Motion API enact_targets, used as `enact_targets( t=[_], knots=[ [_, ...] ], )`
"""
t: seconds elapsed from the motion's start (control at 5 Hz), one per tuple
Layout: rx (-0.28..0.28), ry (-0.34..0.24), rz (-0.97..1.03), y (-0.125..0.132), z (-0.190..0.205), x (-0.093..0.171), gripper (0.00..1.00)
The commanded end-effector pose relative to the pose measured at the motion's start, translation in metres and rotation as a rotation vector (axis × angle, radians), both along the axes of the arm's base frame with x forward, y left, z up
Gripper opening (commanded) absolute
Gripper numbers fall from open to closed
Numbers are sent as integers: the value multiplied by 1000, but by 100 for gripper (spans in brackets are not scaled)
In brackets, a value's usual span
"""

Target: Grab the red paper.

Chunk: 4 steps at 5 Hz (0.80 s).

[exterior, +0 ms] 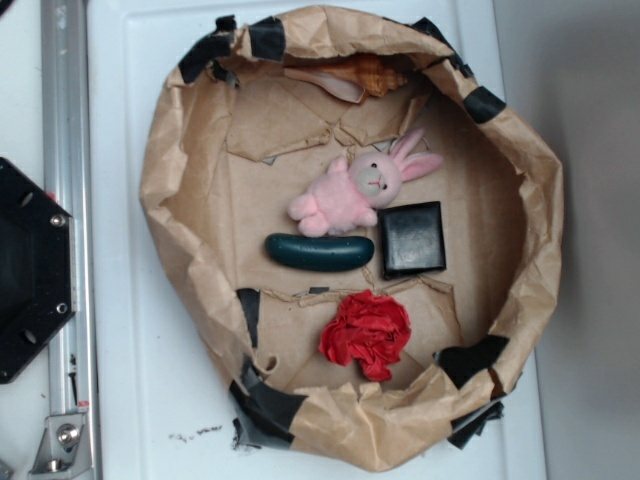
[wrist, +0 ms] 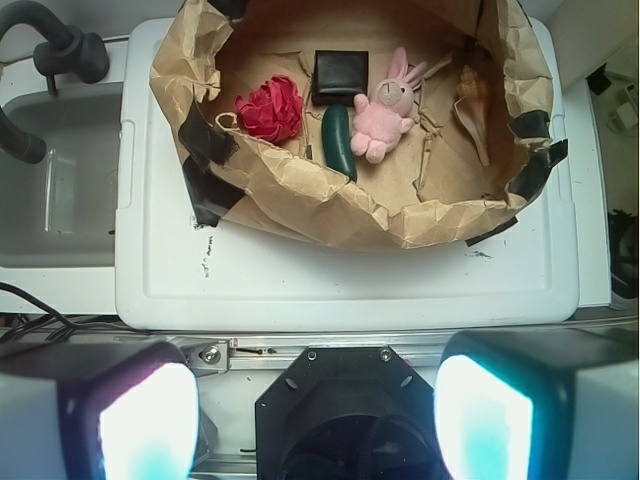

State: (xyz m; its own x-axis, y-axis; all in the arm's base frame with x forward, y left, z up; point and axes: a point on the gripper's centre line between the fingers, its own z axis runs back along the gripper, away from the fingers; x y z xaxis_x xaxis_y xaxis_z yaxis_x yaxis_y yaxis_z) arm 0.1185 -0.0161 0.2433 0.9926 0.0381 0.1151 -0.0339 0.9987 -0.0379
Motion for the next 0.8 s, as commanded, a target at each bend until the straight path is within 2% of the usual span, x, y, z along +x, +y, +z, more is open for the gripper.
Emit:
enact_targets(
  t=[0.0, 0.2, 0.4, 0.6],
  knots=[
    [0, 0, 0, 0, 0, 0, 100],
    [41, -158, -97, 29, -26, 50, 100],
    [95, -204, -120, 38, -37, 87, 100],
    [-27, -205, -239, 43, -66, 122, 100]
  ],
)
